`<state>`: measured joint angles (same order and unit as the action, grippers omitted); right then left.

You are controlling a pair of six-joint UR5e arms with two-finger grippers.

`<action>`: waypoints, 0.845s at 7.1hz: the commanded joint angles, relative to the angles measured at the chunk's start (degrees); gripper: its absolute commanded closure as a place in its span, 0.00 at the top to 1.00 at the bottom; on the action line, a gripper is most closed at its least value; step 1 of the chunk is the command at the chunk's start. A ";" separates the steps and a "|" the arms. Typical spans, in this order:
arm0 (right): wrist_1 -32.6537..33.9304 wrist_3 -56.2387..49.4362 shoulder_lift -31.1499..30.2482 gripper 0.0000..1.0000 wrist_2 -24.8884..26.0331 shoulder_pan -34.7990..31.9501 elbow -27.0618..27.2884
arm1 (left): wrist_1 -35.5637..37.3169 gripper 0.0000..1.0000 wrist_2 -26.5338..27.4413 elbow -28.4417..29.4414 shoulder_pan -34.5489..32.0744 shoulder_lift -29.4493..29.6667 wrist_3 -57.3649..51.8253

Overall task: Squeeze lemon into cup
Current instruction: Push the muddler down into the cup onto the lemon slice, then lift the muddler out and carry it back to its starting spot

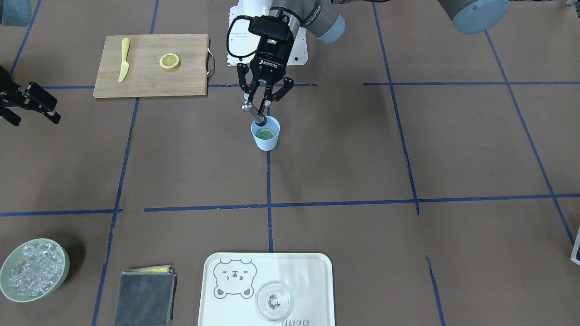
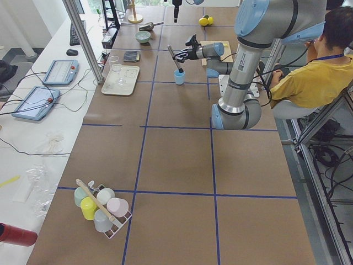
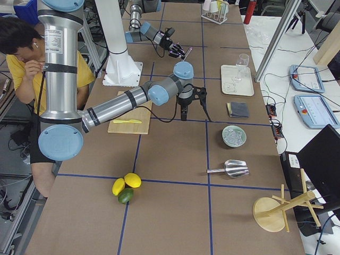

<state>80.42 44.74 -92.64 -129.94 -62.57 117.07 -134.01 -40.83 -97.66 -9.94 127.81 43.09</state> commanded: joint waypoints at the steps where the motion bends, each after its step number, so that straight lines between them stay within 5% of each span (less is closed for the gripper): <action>1: 0.00 -0.09 0.01 1.00 -0.22 -0.36 -0.09 | 0.33 0.00 -8.75 -6.37 -4.53 0.25 -2.23; 4: 0.00 -0.78 -0.08 1.00 -0.31 -0.97 -0.09 | 13.99 0.00 -24.85 -11.84 -13.57 -2.90 4.05; 6: 0.00 -1.23 -0.17 1.00 -0.40 -1.41 -0.61 | 23.31 0.00 -46.62 -14.99 -23.76 -7.28 5.77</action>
<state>80.42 43.71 -92.78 -130.30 -63.78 116.82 -116.32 -75.71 -110.41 -28.01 123.55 47.62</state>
